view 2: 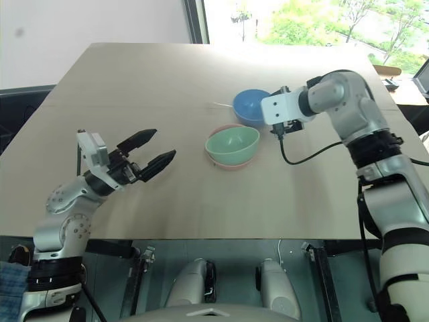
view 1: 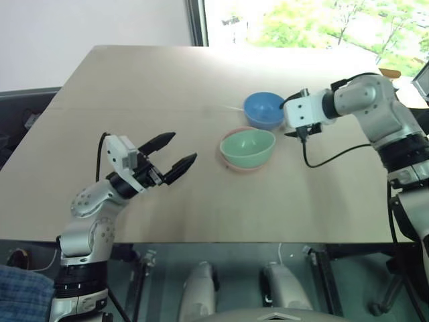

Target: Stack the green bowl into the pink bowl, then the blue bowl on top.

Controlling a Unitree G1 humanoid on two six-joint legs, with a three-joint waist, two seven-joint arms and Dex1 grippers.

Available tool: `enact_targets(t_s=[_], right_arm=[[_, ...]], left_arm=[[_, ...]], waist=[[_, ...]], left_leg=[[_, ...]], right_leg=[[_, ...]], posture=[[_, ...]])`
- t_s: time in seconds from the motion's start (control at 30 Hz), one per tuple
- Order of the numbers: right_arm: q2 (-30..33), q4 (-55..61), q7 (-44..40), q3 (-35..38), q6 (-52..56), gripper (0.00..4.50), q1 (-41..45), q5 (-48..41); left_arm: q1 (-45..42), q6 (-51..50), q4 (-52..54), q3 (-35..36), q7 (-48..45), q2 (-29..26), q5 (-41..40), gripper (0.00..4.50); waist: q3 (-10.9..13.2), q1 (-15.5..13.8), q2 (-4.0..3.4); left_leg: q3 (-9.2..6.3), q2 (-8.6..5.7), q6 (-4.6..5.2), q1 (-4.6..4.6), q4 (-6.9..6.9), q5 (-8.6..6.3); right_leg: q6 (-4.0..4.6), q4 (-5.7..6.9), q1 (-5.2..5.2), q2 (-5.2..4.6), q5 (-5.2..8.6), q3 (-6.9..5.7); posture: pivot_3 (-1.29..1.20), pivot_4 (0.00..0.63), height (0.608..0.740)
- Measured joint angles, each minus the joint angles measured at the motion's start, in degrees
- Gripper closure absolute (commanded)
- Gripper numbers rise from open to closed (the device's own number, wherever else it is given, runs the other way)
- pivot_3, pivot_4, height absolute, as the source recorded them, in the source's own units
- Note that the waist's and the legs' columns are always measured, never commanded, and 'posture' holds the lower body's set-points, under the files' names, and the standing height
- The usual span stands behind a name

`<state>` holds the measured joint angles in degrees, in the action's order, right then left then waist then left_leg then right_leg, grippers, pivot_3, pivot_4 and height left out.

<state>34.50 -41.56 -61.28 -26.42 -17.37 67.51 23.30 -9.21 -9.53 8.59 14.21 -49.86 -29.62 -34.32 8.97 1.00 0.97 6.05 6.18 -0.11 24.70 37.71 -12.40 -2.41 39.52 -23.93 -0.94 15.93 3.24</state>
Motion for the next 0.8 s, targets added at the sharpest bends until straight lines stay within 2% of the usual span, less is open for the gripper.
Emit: enact_targets(t_s=[0.23,0.6,0.7,0.8], right_arm=[[-5.8,-15.7,7.3,-2.7,-5.5,0.78,5.1,5.1],[-12.0,-29.8,15.9,-6.4,-7.8,0.78,9.5,12.1],[-12.6,-31.3,16.8,-6.9,-7.6,0.05,10.3,13.3],[-13.2,-32.2,16.8,-6.9,-7.0,0.05,10.8,13.7]], left_arm=[[-0.3,0.2,1.0,0.0,1.5,1.6,-0.3,0.00],[-0.6,1.2,3.8,0.7,4.1,4.3,-1.7,0.00],[-0.4,1.5,4.3,0.7,4.5,4.5,-1.8,0.00],[0.1,1.8,4.3,0.7,4.8,4.6,-1.7,0.00]], waist=[[0.0,0.1,0.00],[0.0,0.2,-0.01],[0.0,0.2,-0.01],[0.0,0.3,-0.01]], left_leg=[[0.02,0.00,-0.01,-0.01,-0.10,0.01],[0.05,0.00,-0.23,-0.02,-0.27,0.13],[0.05,-0.01,-0.23,-0.02,-0.27,0.14],[0.05,-0.01,-0.23,-0.02,-0.28,0.14]], right_leg=[[0.00,-0.04,-0.01,0.00,0.00,0.02],[0.01,-0.11,-0.03,-0.01,-0.01,0.04],[0.00,-0.13,-0.03,-0.01,-0.01,0.04],[0.00,-0.13,-0.03,-0.01,-0.01,0.04]], posture=[[0.00,0.150,0.740],[0.00,0.150,0.740],[0.00,0.150,0.740],[0.00,0.150,0.740]])
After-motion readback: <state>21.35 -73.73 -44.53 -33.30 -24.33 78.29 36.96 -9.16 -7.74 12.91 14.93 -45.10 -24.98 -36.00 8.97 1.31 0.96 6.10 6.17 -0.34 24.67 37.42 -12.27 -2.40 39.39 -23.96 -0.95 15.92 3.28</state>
